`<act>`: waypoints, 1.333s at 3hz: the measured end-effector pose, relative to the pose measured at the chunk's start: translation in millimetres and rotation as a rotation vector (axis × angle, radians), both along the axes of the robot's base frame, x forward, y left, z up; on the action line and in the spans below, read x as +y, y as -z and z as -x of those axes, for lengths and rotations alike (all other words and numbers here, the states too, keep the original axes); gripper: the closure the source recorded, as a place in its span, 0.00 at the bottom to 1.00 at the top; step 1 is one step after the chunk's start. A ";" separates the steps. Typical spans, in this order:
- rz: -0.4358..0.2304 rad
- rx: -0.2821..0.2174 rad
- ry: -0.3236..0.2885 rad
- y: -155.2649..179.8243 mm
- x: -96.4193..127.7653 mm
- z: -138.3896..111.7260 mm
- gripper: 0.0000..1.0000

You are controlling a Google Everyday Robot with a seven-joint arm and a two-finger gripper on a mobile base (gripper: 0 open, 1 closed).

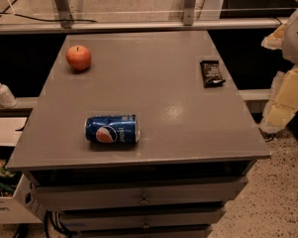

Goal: Pick pepsi can

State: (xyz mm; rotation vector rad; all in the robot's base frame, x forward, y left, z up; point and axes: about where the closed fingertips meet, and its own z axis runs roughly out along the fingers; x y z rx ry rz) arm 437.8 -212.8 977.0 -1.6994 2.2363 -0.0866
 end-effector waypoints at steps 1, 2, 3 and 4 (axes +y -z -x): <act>-0.060 -0.001 0.016 -1.3 19.7 6.6 0.00; -0.134 0.017 0.008 -0.1 48.6 15.1 0.00; -0.215 0.027 -0.040 5.6 86.1 18.3 0.00; -0.303 0.042 -0.100 19.6 120.5 15.8 0.00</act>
Offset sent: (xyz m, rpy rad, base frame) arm -0.0271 0.0899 -0.0051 0.2452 0.0642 0.0109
